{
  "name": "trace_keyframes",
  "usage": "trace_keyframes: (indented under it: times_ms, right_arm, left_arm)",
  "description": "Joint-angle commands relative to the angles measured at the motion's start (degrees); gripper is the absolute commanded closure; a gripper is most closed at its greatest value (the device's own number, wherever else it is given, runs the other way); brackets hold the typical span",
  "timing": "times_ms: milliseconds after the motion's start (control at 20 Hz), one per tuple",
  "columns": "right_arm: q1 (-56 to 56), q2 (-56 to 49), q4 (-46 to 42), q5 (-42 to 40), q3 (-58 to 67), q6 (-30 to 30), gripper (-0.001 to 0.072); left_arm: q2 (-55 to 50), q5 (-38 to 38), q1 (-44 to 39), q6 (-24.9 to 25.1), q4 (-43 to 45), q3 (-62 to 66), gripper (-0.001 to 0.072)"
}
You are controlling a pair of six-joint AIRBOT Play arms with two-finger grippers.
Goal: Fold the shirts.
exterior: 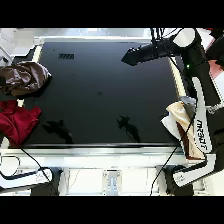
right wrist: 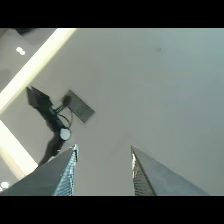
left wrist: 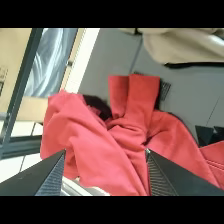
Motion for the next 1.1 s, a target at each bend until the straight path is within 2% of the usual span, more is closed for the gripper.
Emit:
trace_keyframes:
  times_ms: [0,350,550,600,650,700,1050]
  right_arm:
    - [-0.04,-0.02,1.55,0.37,0.07,0.24,0.0325]
    - [-0.04,-0.04,1.55,6.91,0.07,1.77,0.0321]
    - [-0.04,-0.09,1.62,7.06,0.07,1.75,0.0317]
    - [-0.04,-0.15,1.62,7.04,0.07,1.75,0.0268]
    - [-0.04,-0.15,1.62,6.88,0.07,1.77,0.0178]
    - [-0.04,-0.15,1.62,6.56,0.07,1.77,0.0147]
    - [-0.04,-0.15,1.62,4.85,0.07,1.75,0.0148]
  left_arm:
    - [-3.50,0.13,2.03,-0.33,0.15,-0.02,0.0124]
    - [-12.92,-0.42,7.93,-0.11,0.15,-0.02,0.0122]
    - [-17.44,-1.11,12.70,-0.11,-2.60,-0.02,0.0104]
    - [-18.40,-1.44,13.84,-0.13,-4.26,-0.02,0.0016]
    - [-19.32,-1.86,14.93,-0.15,-5.79,-0.02,-0.0013]
    - [-20.24,-2.34,16.00,-0.15,-7.06,-0.02,-0.0013]
    - [-25.00,-2.64,20.57,-1.81,-7.56,0.00,-0.0013]
